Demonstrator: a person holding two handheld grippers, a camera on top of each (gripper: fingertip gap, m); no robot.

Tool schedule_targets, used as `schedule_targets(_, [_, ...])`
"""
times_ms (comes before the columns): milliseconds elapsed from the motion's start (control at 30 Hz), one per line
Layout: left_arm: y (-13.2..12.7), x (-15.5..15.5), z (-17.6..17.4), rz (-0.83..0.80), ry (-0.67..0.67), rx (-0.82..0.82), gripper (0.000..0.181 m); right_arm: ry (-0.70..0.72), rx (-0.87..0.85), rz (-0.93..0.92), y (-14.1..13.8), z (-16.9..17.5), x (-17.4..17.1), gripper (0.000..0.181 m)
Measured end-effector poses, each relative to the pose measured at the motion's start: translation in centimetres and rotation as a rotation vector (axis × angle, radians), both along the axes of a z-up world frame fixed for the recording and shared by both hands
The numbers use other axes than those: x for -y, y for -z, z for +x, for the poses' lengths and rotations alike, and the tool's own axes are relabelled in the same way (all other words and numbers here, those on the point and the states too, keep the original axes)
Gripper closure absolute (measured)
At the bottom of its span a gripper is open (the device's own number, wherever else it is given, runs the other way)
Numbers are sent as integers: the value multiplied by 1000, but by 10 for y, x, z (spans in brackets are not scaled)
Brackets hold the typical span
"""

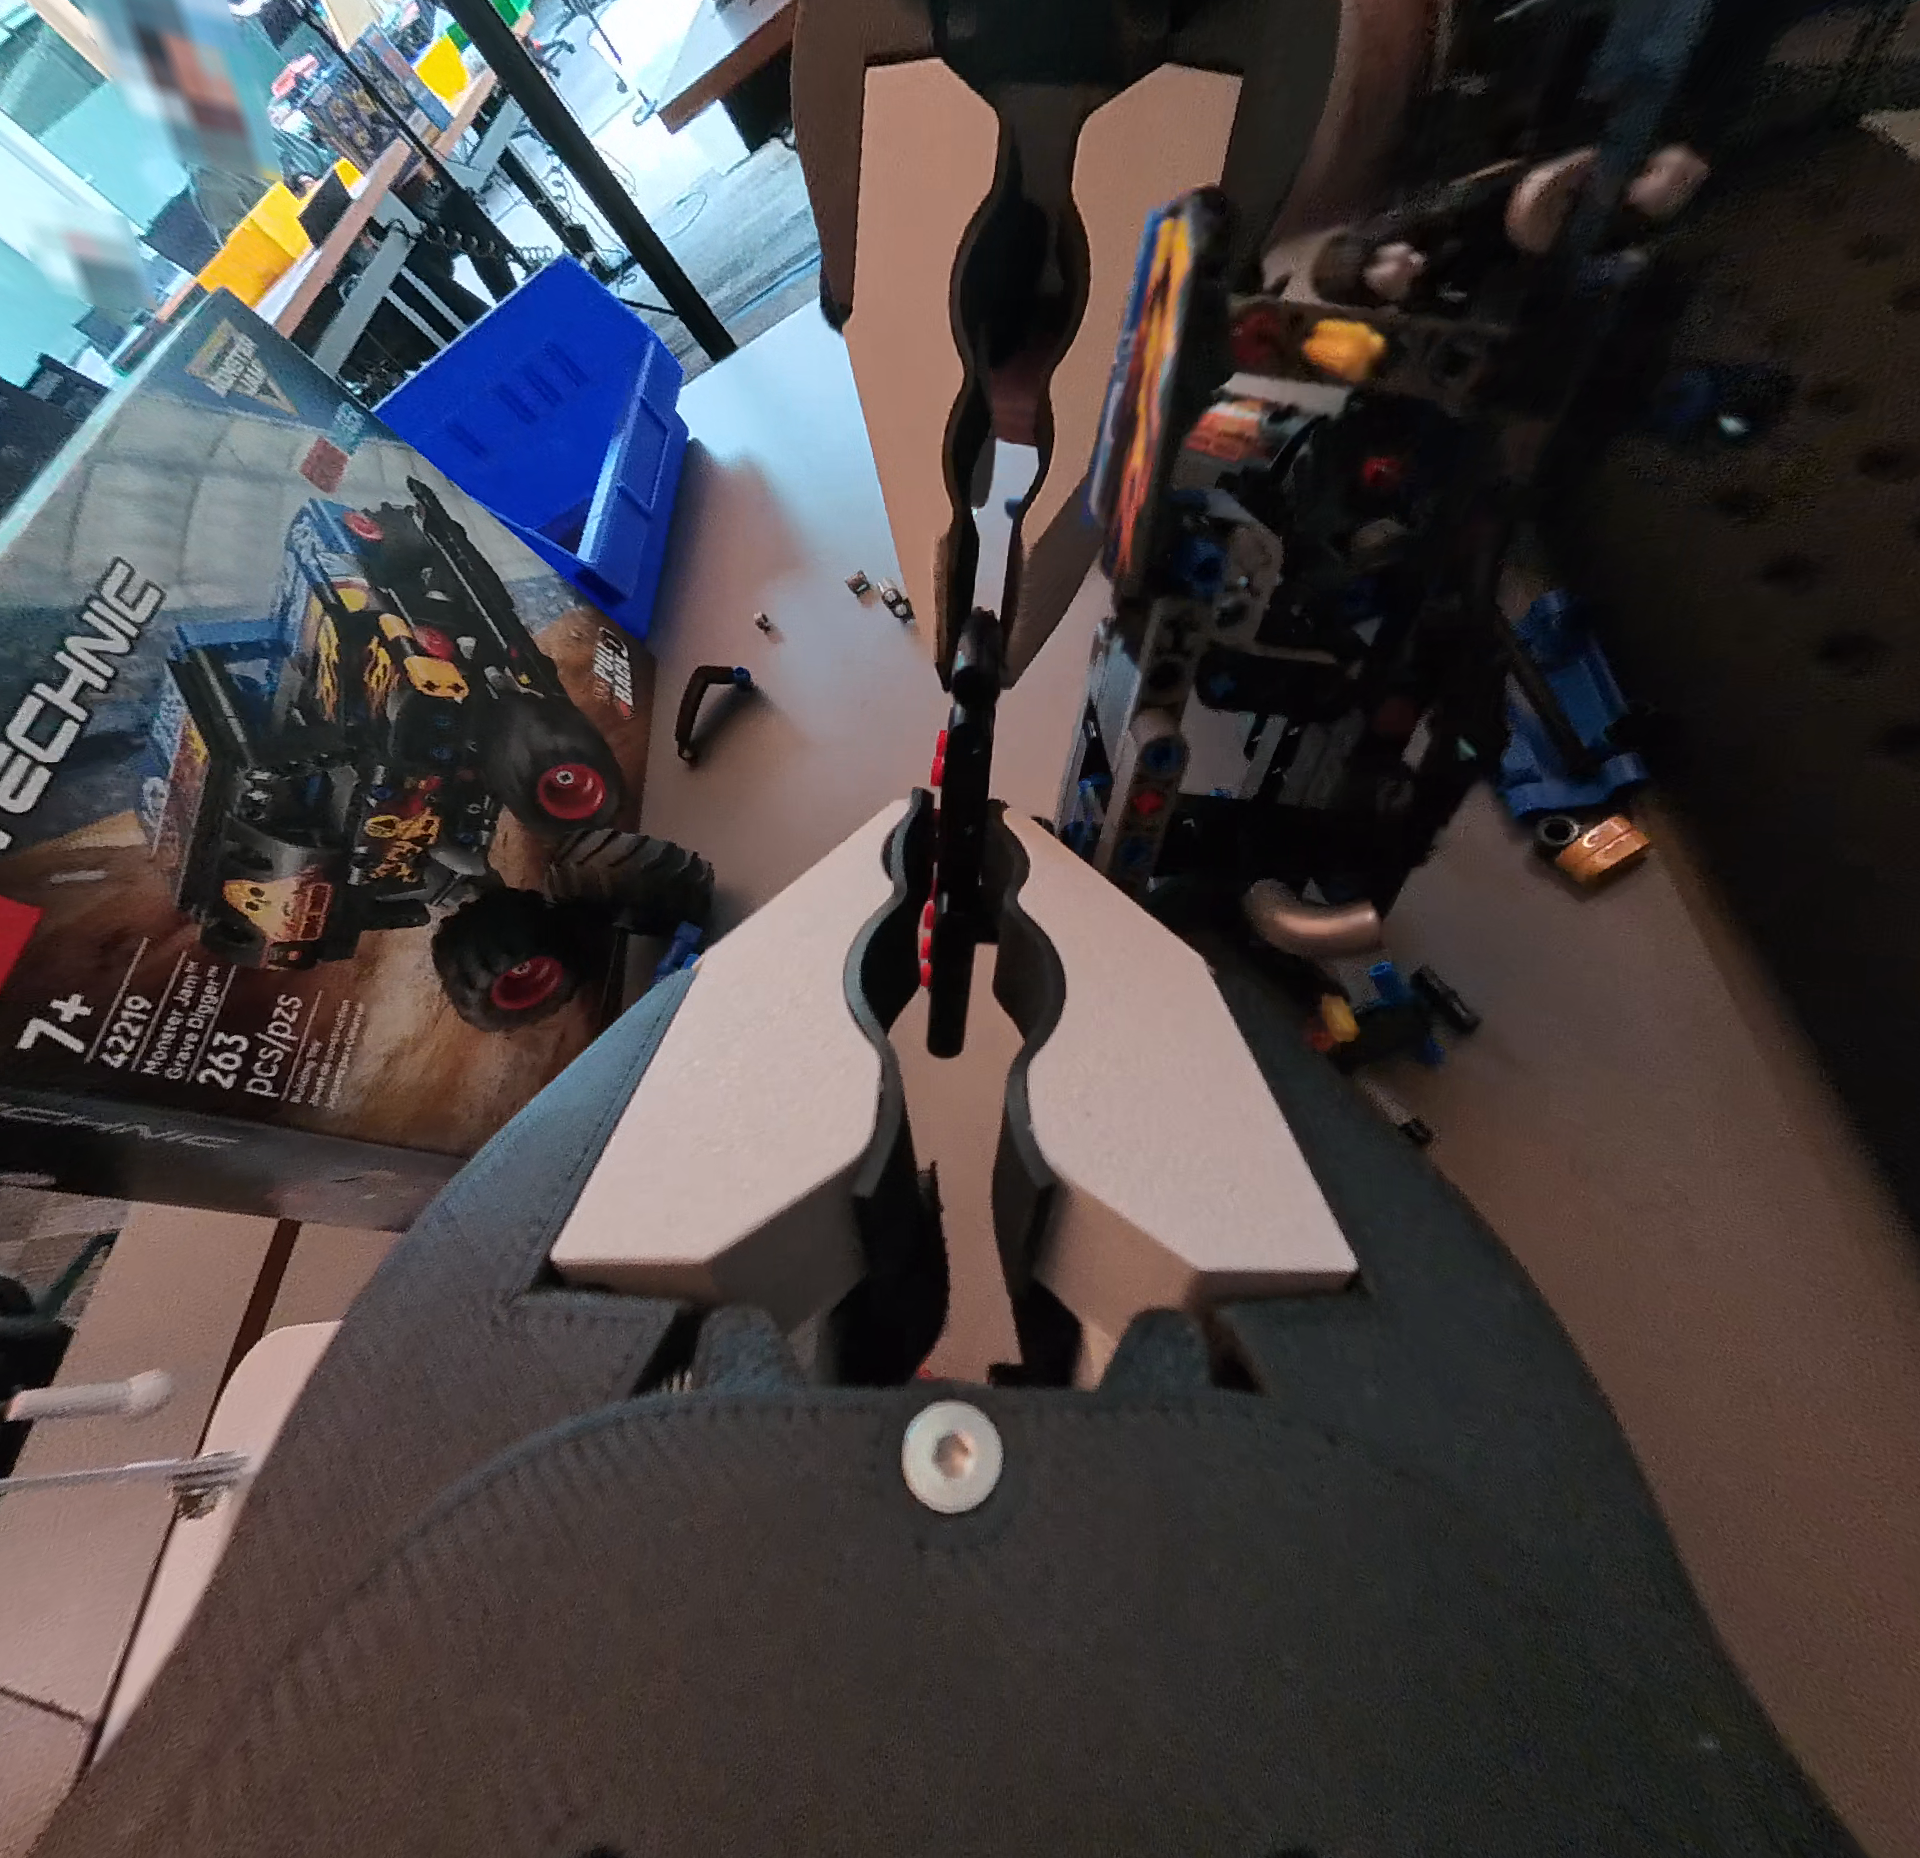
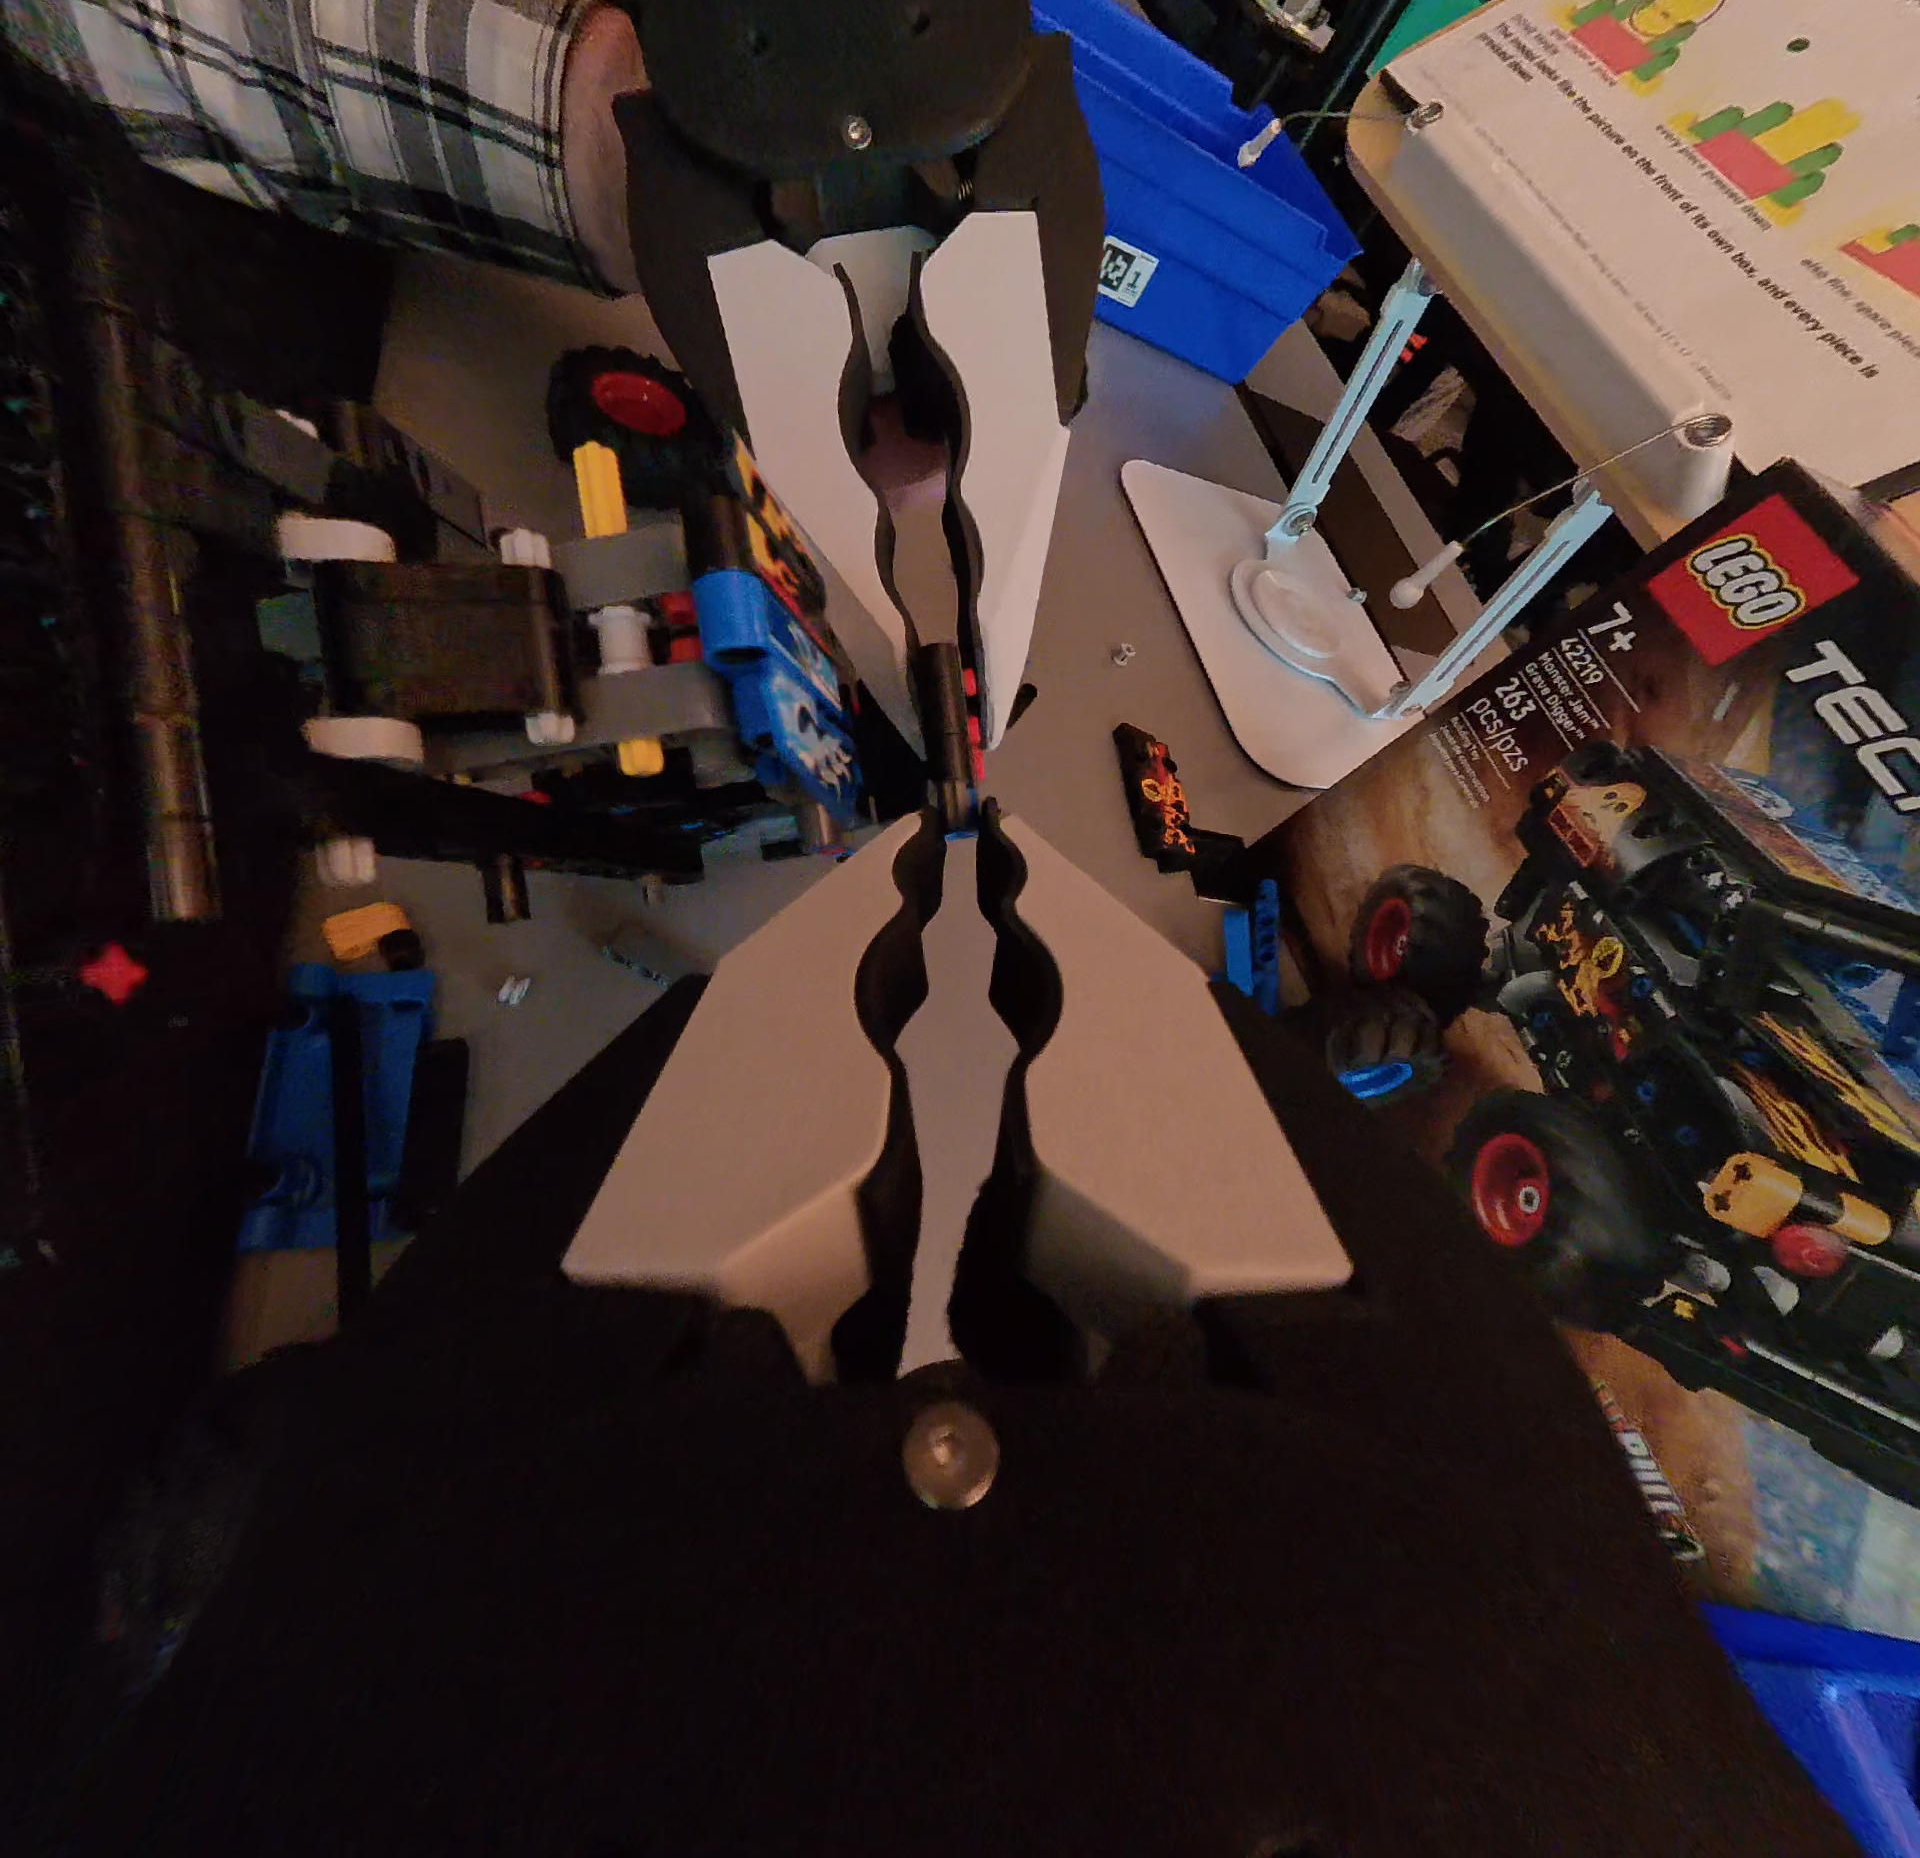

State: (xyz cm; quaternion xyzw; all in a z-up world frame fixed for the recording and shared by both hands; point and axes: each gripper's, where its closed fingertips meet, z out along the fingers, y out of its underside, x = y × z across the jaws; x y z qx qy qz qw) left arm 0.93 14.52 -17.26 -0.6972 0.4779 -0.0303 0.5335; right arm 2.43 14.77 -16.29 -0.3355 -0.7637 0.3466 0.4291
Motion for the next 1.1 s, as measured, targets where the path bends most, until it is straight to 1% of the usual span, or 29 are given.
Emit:
schedule_targets(67, [-2,0,1,1,0,23,175,-1,1,-32,1,1,-2,177])
schedule_targets(167, [-4,0,3,-6,8,59,175,-2,-3,-32,-1,5,-2,176])
schedule_targets(233, [-1,-1,5,-6,2,44,175,2,17,-7,4,6,-4,176])
schedule_targets(300, [-3,0,6,-17,5,74,175,0,21,-16,5,8,-6,177])
schedule_targets(333, [-9,0,1,1,-13,94,175,55,55,24,13,12,-21,181])
schedule_targets(367, [-23,0,-12,23,-44,164,176,99,62,14,17,20,-38,181])
schedule_targets(400, [-35,2,-27,43,-75,222,177,110,31,-56,10,29,-46,181])
schedule_targets(433, [-34,3,-32,44,-81,202,176,110,-3,-104,1,32,-47,181])
schedule_targets(467, [-31,5,-23,35,-42,203,176,108,-16,-122,-3,29,-45,181])
schedule_targets(533, [-29,10,0,41,26,202,175,91,30,-126,9,18,-33,181])
schedule_targets(567, [-30,11,3,46,42,199,175,84,13,-116,5,14,-26,180])
schedule_targets(600, [-35,11,3,65,49,224,175,76,-35,-120,-6,11,-18,170])
schedule_targets(667, [-46,12,3,95,60,261,175,30,-115,-141,-25,6,0,170])
schedule_targets(733, [-53,17,10,98,97,301,175,23,-142,-89,-31,1,11,166])
schedule_targets(767, [-55,20,13,96,114,311,175,28,-153,-82,-32,-1,13,163])
schedule_targets(800, [-55,21,14,97,120,302,175,42,-162,-67,-33,-3,13,168])
schedule_targets(833, [-56,21,15,101,123,302,175,44,-168,-48,-33,-4,15,177])
schedule_targets(900, [-57,23,17,97,138,313,174,40,-180,-40,-35,-3,16,173])
schedule_targets(1000, [-53,23,19,86,141,305,175,20,-237,-92,-51,4,18,170])
schedule_targets(1100, [-54,23,22,83,153,307,175,4,-218,-45,-45,4,22,172])
